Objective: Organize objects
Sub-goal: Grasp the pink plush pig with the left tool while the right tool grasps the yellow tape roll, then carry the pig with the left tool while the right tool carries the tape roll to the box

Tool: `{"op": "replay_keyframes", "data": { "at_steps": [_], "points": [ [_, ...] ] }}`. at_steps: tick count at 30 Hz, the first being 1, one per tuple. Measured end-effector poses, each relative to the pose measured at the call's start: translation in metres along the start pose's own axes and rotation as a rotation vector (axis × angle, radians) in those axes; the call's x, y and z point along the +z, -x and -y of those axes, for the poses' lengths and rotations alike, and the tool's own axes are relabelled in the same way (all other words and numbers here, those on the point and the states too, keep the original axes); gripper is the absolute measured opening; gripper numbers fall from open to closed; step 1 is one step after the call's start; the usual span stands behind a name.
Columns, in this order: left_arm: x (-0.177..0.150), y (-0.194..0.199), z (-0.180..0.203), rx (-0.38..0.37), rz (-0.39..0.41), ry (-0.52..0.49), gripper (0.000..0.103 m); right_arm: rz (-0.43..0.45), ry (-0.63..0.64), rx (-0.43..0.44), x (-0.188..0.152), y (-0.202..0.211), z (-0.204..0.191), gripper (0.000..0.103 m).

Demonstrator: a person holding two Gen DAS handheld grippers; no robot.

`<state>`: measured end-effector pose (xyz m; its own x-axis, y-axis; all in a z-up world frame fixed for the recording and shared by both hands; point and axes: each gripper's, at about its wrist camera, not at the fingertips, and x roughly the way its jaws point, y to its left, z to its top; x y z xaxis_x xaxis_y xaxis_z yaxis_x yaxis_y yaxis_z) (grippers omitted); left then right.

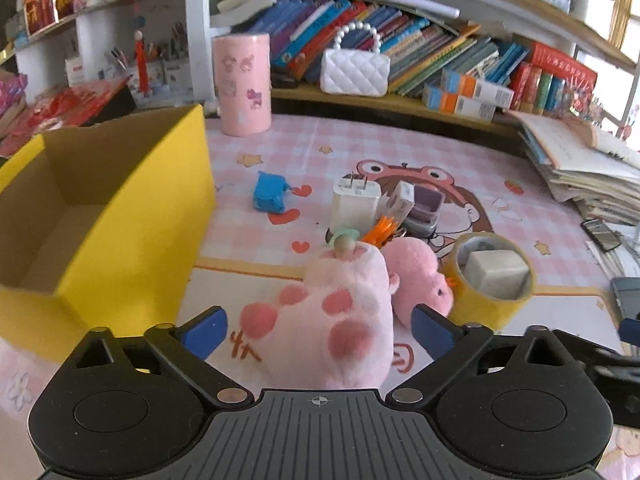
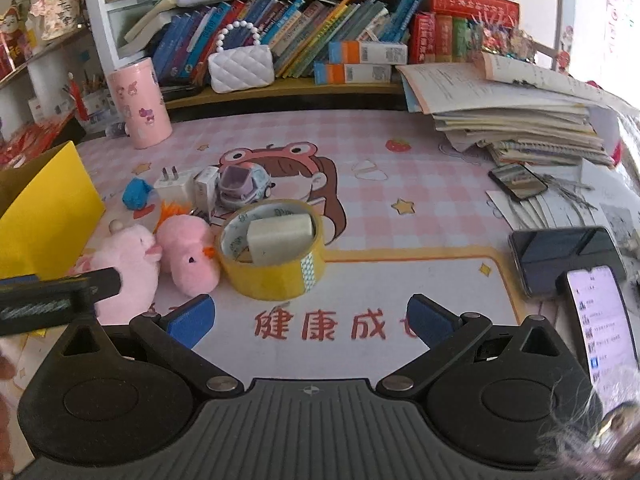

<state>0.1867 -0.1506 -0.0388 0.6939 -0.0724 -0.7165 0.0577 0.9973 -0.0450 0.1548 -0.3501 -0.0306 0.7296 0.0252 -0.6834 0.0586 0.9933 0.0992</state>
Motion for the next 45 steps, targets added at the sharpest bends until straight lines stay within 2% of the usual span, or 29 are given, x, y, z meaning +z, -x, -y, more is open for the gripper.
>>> {"op": "replay_keyframes", "data": {
  "at_steps": [7,9,12,13,16,21,25,30,36,41,45],
  "points": [
    [0.004,-0.036,0.0,0.044,-0.068,-0.027,0.092,0.015,0.048,0.047,0.009,-0.011,0.003,0.103],
    [0.004,-0.036,-0.004,0.029,-0.068,-0.017,0.086,0.014,0.052,0.055,0.011,-0.017,0.003,0.103],
    [0.006,-0.026,-0.009,0.003,-0.065,-0.011,0.072,0.007,0.069,0.066,0.015,-0.03,0.0,0.103],
    [0.006,-0.02,-0.013,-0.008,-0.068,0.012,0.071,0.005,0.079,0.068,0.017,-0.034,-0.001,0.103],
    [0.003,0.006,-0.023,-0.053,-0.037,0.097,0.071,0.002,0.127,0.062,0.021,-0.051,-0.008,0.103],
    [-0.006,0.046,-0.032,-0.09,-0.012,0.149,0.071,-0.027,0.174,0.067,0.025,-0.079,-0.017,0.101],
    [-0.018,0.061,-0.042,-0.073,-0.026,0.199,0.071,-0.045,0.203,0.054,0.024,-0.097,-0.024,0.097],
    [-0.026,0.068,-0.051,-0.058,-0.034,0.229,0.071,-0.013,0.229,0.068,0.026,-0.109,-0.025,0.09],
    [-0.03,0.077,-0.057,-0.085,-0.007,0.23,0.071,0.052,0.216,0.039,0.029,-0.083,-0.017,0.09],
    [-0.035,0.078,-0.069,-0.123,-0.006,0.246,0.071,0.099,0.137,0.049,0.033,-0.037,-0.018,0.09],
    [-0.039,0.078,-0.084,-0.155,-0.011,0.264,0.071,0.099,0.07,0.06,0.027,0.0,-0.031,0.09]
  ]
}}
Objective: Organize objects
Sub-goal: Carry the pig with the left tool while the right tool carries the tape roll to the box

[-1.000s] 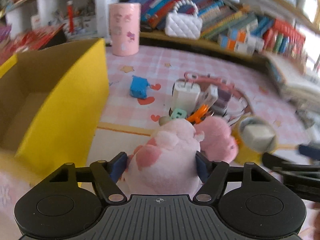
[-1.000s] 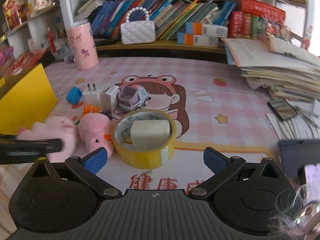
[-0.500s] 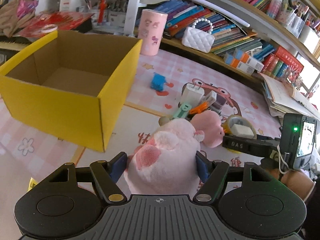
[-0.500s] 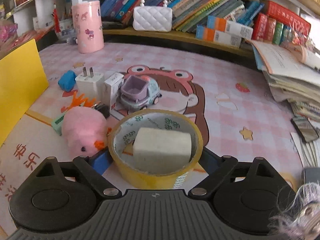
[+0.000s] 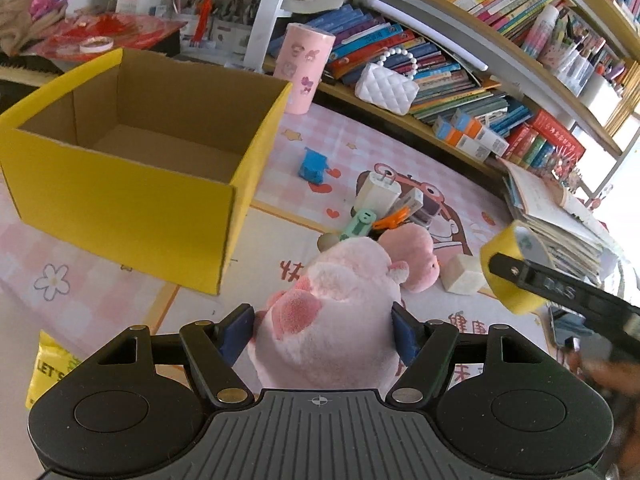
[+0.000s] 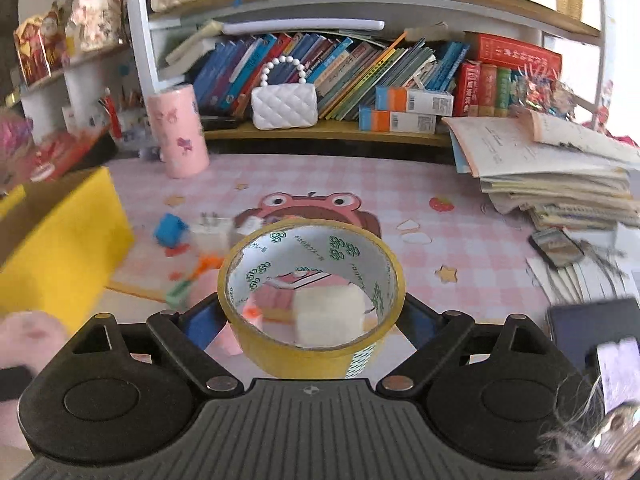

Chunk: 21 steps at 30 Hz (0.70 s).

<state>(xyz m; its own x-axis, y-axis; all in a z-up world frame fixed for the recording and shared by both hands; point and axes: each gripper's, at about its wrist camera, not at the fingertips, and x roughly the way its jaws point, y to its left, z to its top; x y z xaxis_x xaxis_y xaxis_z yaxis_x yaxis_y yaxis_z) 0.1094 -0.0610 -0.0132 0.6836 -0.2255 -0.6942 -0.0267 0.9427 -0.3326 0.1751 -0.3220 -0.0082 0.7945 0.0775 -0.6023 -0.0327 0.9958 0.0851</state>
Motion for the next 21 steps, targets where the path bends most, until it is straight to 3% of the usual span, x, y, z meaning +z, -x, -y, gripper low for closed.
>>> {"op": "replay_keyframes", "data": {
  "at_steps": [5,21],
  "points": [
    [0.0,0.013,-0.018,-0.028,0.01,-0.011,0.071,-0.009,0.093,-0.013,-0.023,0.033,-0.05,0.09],
    [-0.03,0.087,-0.136,-0.006,0.017,0.047,0.071,-0.114,0.17,0.154,-0.083,0.073,-0.196,0.09]
  ]
}}
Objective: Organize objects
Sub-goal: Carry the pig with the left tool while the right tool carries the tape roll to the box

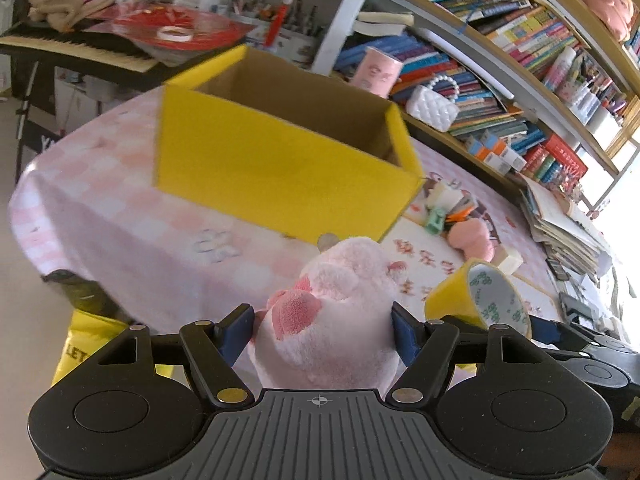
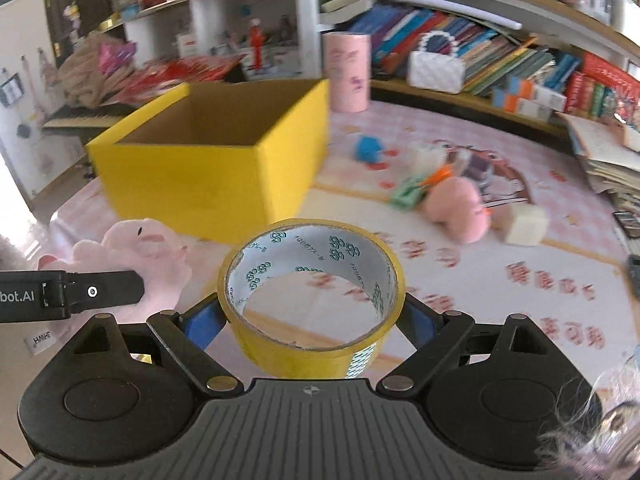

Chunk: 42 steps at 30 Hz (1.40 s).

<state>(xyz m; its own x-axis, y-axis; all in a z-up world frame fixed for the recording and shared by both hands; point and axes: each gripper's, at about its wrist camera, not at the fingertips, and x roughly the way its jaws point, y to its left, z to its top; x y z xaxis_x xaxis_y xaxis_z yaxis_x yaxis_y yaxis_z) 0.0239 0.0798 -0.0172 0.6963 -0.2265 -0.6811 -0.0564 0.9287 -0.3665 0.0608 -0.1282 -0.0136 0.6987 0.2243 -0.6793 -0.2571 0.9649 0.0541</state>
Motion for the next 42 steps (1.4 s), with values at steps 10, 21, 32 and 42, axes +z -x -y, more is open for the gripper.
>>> {"op": "replay_keyframes", "data": {
  "at_steps": [10,21,32,42],
  "points": [
    [-0.007,0.037,-0.055,0.018,0.023,0.022,0.071,0.006,0.01,0.037,-0.019,0.011,-0.067,0.09],
    [-0.005,0.054,-0.074,-0.016,0.059,0.015,0.071,0.022,0.022,0.024,-0.022,0.025,-0.097,0.09],
    [0.012,0.058,-0.076,-0.023,0.117,-0.011,0.071,0.042,0.021,0.036,-0.009,0.022,-0.104,0.09],
    [0.071,0.049,-0.066,-0.019,0.238,-0.039,0.072,0.191,0.033,0.008,0.043,0.008,-0.094,0.09]
  ]
}}
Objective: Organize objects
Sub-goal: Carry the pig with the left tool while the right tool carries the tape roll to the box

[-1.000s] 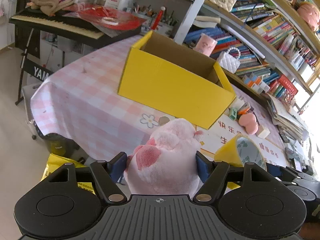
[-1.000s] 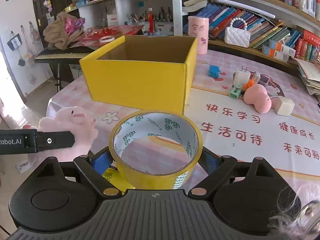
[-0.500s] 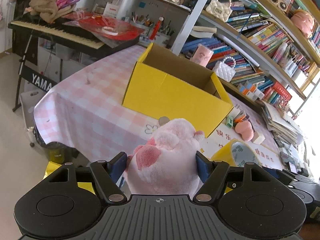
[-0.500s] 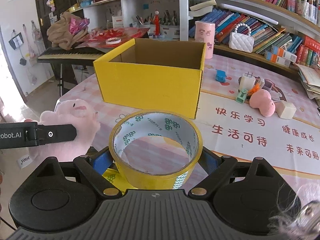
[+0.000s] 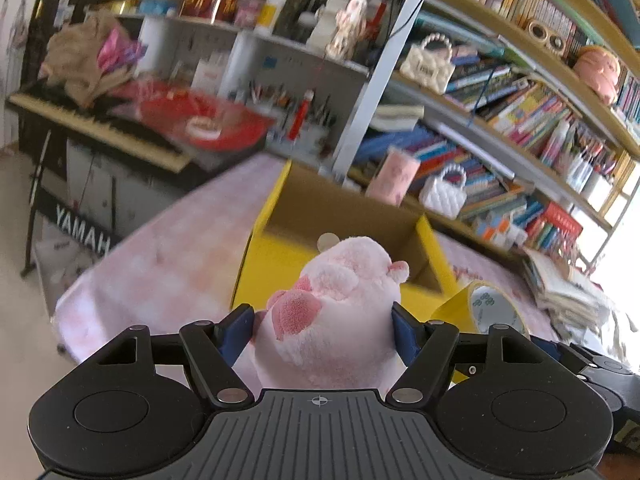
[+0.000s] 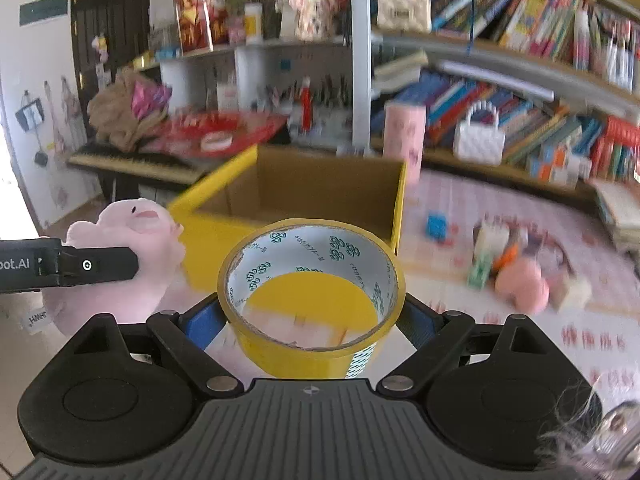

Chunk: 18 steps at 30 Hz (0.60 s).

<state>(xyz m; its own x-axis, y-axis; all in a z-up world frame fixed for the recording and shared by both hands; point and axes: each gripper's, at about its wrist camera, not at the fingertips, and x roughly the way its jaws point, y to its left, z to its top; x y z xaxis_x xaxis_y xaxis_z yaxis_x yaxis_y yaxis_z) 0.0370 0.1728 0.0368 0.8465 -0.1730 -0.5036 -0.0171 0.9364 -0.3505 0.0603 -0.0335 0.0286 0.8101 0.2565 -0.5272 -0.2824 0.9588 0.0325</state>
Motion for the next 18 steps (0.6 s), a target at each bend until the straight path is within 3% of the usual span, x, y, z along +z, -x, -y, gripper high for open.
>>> {"op": "replay_keyframes", "data": {
  "at_steps": [8,13,18],
  "points": [
    [0.042,-0.051,0.019,0.056,0.053,-0.025,0.072,0.08,0.025,-0.032,0.047,-0.055,0.016,0.09],
    [0.054,-0.091,0.033,0.101,0.039,-0.085,0.072,0.062,0.097,-0.028,0.059,-0.104,0.025,0.09],
    [0.058,-0.126,0.04,0.139,-0.002,-0.108,0.072,0.023,0.197,0.04,0.059,-0.144,0.028,0.09]
  ]
}}
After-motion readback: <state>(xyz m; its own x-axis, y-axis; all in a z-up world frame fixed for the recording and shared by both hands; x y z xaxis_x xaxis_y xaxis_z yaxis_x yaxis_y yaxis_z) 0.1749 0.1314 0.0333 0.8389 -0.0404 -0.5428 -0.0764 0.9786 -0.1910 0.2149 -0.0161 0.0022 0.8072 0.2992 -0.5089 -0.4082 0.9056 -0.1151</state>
